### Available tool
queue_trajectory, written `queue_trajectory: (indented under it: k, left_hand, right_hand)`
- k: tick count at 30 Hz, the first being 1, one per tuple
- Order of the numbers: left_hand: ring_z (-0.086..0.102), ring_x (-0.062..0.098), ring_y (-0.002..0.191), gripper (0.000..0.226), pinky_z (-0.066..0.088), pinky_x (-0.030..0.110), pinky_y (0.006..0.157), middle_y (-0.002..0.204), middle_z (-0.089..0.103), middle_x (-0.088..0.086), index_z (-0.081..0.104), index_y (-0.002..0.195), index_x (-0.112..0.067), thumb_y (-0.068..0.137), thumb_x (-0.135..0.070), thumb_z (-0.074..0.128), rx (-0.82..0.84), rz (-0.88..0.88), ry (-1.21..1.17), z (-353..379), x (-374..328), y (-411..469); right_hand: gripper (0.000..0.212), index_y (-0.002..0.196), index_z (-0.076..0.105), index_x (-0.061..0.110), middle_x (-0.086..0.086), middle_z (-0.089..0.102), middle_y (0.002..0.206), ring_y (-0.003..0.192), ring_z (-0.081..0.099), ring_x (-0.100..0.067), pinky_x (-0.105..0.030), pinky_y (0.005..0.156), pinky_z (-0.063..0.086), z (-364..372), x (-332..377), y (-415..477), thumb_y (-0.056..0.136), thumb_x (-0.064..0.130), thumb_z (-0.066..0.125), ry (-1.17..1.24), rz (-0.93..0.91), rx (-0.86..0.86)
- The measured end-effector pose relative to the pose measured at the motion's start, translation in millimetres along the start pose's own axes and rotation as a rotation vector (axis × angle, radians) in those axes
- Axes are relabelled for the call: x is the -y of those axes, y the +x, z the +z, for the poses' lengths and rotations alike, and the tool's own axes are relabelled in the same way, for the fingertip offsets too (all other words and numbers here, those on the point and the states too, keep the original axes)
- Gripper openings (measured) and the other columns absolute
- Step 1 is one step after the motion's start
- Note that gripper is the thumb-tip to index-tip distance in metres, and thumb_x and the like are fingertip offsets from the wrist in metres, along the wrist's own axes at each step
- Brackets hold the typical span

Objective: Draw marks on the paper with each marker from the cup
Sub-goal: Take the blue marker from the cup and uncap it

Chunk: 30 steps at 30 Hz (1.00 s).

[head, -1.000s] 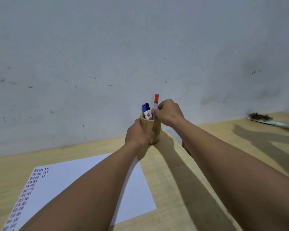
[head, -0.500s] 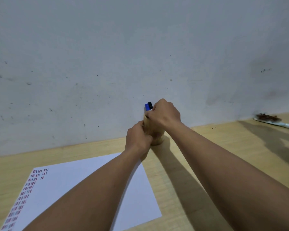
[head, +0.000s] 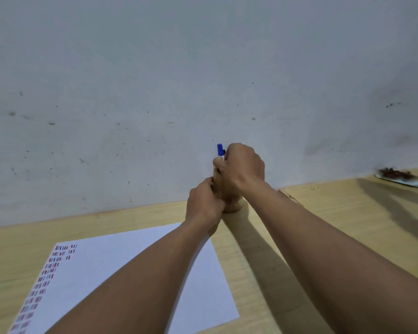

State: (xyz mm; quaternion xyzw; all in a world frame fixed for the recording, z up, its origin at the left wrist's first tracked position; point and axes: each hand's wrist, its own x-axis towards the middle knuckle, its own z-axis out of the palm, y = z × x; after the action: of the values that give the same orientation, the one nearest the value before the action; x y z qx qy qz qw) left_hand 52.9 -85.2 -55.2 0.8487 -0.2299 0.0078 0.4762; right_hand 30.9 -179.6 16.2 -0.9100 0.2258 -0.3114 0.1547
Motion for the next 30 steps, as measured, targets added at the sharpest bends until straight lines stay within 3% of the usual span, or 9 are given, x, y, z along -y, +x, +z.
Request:
queue_trajectory:
  k: [4,8,12,16,21,25,30]
  left_hand:
    - [0.065,0.027,0.11,0.052,0.054,0.036,0.086,0.121,0.068,0.006,0.057,0.13,-0.012,0.08,-0.003,0.065,0.004,-0.005,0.012,-9.7,2.2,-0.7]
    - [0.055,0.023,0.128,0.072,0.045,0.026,0.095,0.14,0.058,0.009,0.042,0.15,-0.016,0.083,0.004,0.059,-0.054,-0.035,-0.053,-37.6,-1.0,-4.2]
    - [0.061,0.017,0.111,0.056,0.047,0.026,0.094,0.127,0.066,0.004,0.054,0.141,-0.017,0.089,0.002,0.045,-0.228,-0.03,-0.19,-79.3,-16.5,-11.5]
    - [0.064,0.01,0.103,0.041,0.049,0.022,0.083,0.11,0.074,-0.007,0.066,0.126,-0.026,0.093,-0.011,0.048,-0.286,-0.003,-0.352,-121.7,-32.8,-20.4]
    - [0.072,0.012,0.086,0.019,0.057,0.041,0.089,0.092,0.078,-0.006,0.075,0.106,-0.031,0.095,-0.034,0.059,-0.238,0.021,-0.563,-162.9,-49.2,-36.7]
    - [0.072,0.011,0.081,0.01,0.058,0.038,0.086,0.092,0.078,-0.005,0.077,0.092,-0.03,0.091,-0.03,0.067,-0.257,0.066,-0.478,-187.9,-49.9,-53.8]
    - [0.072,0.019,0.089,0.007,0.057,0.036,0.078,0.09,0.077,0.001,0.076,0.089,-0.025,0.089,-0.023,0.069,-0.257,0.035,-0.405,-207.2,-46.4,-74.7]
  right_hand:
    - [0.02,0.09,0.063,0.01,-0.002,0.06,0.089,0.073,0.059,-0.026,-0.031,0.058,0.037,-11.8,7.1,-0.5,0.09,0.029,0.057,0.074,-0.071,-0.114]
    - [0.021,0.091,0.06,0.007,0.001,0.058,0.072,0.07,0.06,-0.029,-0.033,0.059,0.041,-27.7,21.0,-3.3,0.091,0.028,0.059,0.183,-0.1,-0.172]
    - [0.021,0.089,0.058,0.005,-0.003,0.066,0.074,0.069,0.063,-0.03,-0.036,0.06,0.047,-40.5,38.1,-7.9,0.09,0.026,0.061,0.291,-0.173,-0.21]
    - [0.019,0.092,0.059,0.007,-0.005,0.071,0.082,0.069,0.064,-0.029,-0.04,0.062,0.051,-51.5,56.5,-15.6,0.094,0.027,0.061,0.32,-0.287,-0.18]
    - [0.015,0.103,0.065,0.009,-0.003,0.072,0.093,0.068,0.062,-0.017,-0.035,0.066,0.052,-61.6,74.3,-35.6,0.096,0.022,0.063,0.252,-0.441,-0.063]
    - [0.017,0.104,0.068,0.013,0.0,0.074,0.092,0.067,0.064,-0.019,-0.037,0.067,0.055,-70.0,85.3,-53.4,0.098,0.028,0.063,0.215,-0.484,0.004]
    - [0.018,0.105,0.069,0.017,0.004,0.07,0.086,0.076,0.067,-0.023,-0.036,0.064,0.052,-81.7,103.0,-77.3,0.1,0.032,0.061,0.098,-0.518,-0.016]
